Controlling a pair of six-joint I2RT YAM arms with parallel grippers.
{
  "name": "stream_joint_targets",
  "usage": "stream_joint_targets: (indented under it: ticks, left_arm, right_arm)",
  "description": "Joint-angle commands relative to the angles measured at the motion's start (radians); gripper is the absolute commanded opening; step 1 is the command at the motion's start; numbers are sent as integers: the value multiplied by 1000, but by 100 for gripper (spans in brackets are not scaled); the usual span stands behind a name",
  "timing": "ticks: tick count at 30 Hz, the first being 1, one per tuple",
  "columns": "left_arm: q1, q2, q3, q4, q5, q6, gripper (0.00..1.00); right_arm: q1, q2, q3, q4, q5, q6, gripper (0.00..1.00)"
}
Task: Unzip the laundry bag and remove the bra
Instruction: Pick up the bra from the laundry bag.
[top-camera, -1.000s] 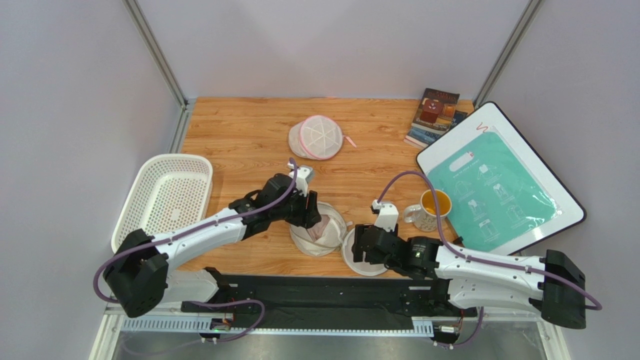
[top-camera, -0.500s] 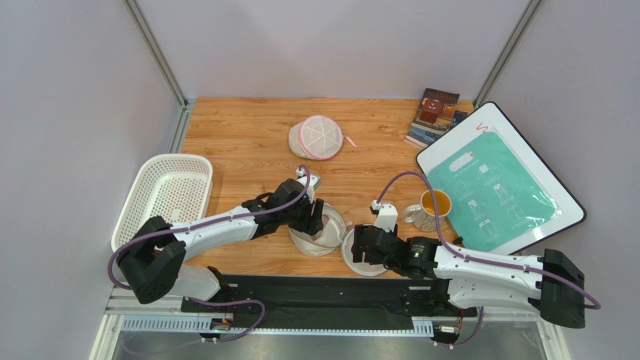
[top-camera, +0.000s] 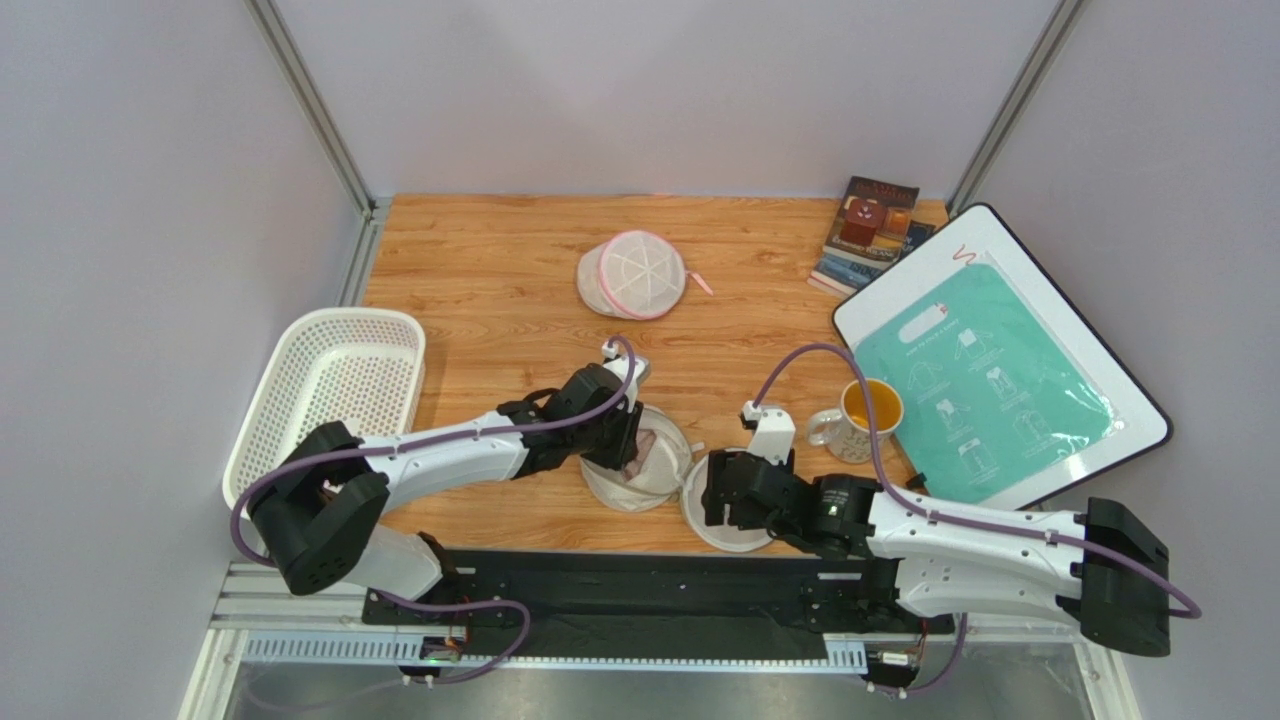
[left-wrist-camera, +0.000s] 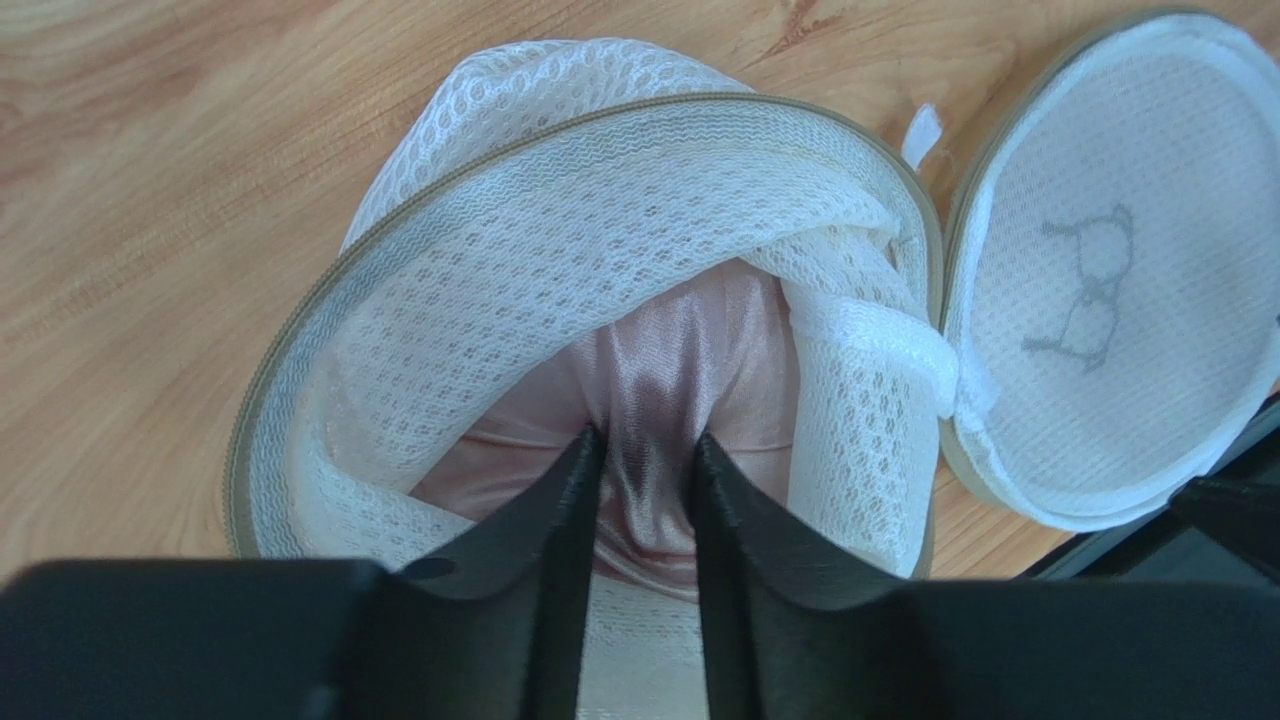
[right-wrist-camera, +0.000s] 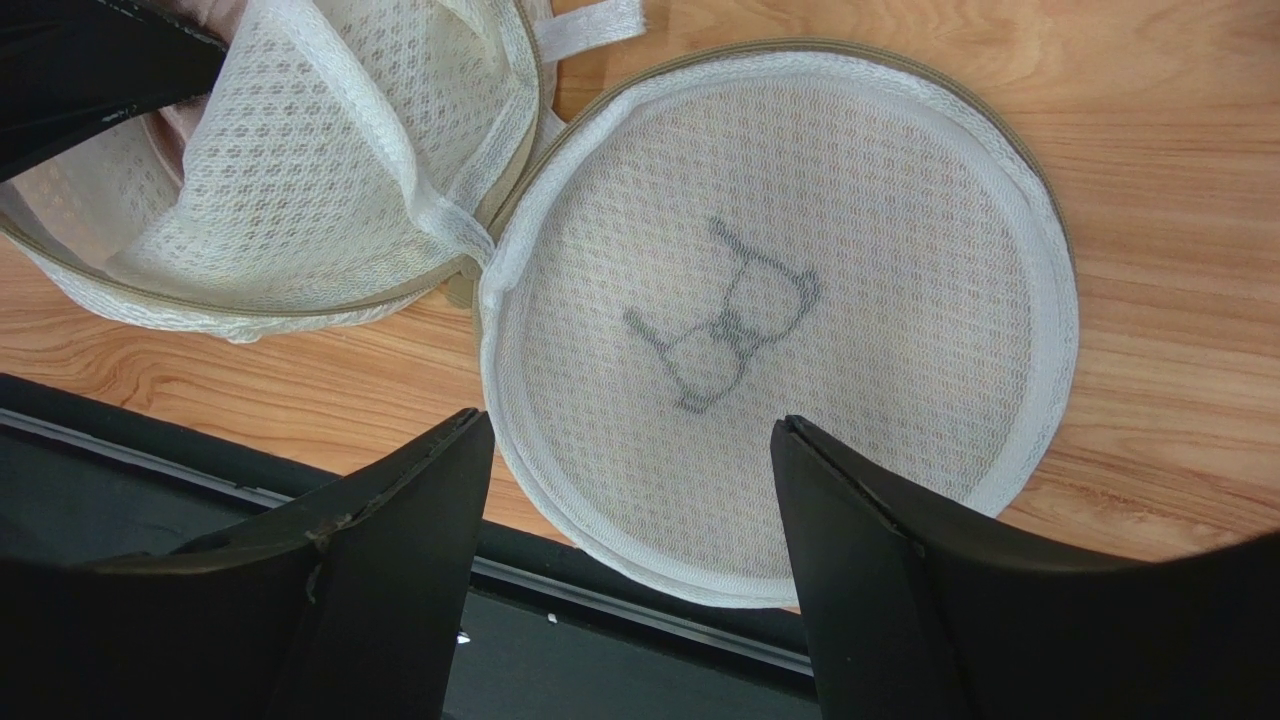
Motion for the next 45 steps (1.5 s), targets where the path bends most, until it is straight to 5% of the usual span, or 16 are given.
stream_joint_targets:
  ticks: [1, 7, 29, 41, 45]
  left_arm:
    - [-7, -14, 25, -13, -9, 6, 22]
    - [-8, -104, 27, -27, 7, -12, 0]
    - [-8, -388, 34, -75, 57, -71, 0]
    - [-8, -303, -53, 134, 197, -154, 0]
    - [-8, -240, -26, 90, 142, -126, 0]
  right_arm:
    - [3, -8, -7, 42, 13, 17, 74]
    - [3, -1, -33, 61, 1, 29, 74]
    - [-3, 105, -80, 127, -11, 55, 75]
    - [-3, 199, -30, 134, -17, 39, 74]
    - [3, 138, -2, 131, -19, 16, 74]
